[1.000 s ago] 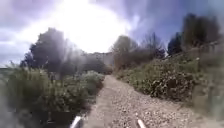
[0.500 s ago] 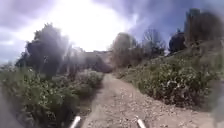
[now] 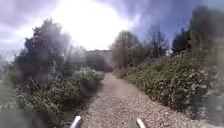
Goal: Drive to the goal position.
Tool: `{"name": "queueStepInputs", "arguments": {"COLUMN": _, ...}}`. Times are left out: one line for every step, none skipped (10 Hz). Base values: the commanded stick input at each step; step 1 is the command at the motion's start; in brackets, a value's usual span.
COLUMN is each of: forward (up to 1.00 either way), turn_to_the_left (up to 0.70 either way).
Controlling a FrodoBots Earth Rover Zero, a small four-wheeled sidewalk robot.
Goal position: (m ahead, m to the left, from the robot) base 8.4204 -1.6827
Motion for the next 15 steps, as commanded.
{"name": "queueStepInputs", "arguments": {"forward": 1.0, "turn_to_the_left": 0.0}}
{"name": "queueStepInputs", "arguments": {"forward": 1.0, "turn_to_the_left": 0.0}}
{"name": "queueStepInputs", "arguments": {"forward": 1.0, "turn_to_the_left": 0.0}}
{"name": "queueStepInputs", "arguments": {"forward": 1.0, "turn_to_the_left": 0.0}}
{"name": "queueStepInputs", "arguments": {"forward": 1.0, "turn_to_the_left": -0.14}}
{"name": "queueStepInputs", "arguments": {"forward": 1.0, "turn_to_the_left": -0.37}}
{"name": "queueStepInputs", "arguments": {"forward": 1.0, "turn_to_the_left": -0.15}}
{"name": "queueStepInputs", "arguments": {"forward": 1.0, "turn_to_the_left": 0.0}}
{"name": "queueStepInputs", "arguments": {"forward": 1.0, "turn_to_the_left": 0.0}}
{"name": "queueStepInputs", "arguments": {"forward": 1.0, "turn_to_the_left": -0.12}}
{"name": "queueStepInputs", "arguments": {"forward": 1.0, "turn_to_the_left": -0.33}}
{"name": "queueStepInputs", "arguments": {"forward": 1.0, "turn_to_the_left": -0.31}}
{"name": "queueStepInputs", "arguments": {"forward": 1.0, "turn_to_the_left": 0.0}}
{"name": "queueStepInputs", "arguments": {"forward": 1.0, "turn_to_the_left": -0.23}}
{"name": "queueStepInputs", "arguments": {"forward": 1.0, "turn_to_the_left": -0.4}}
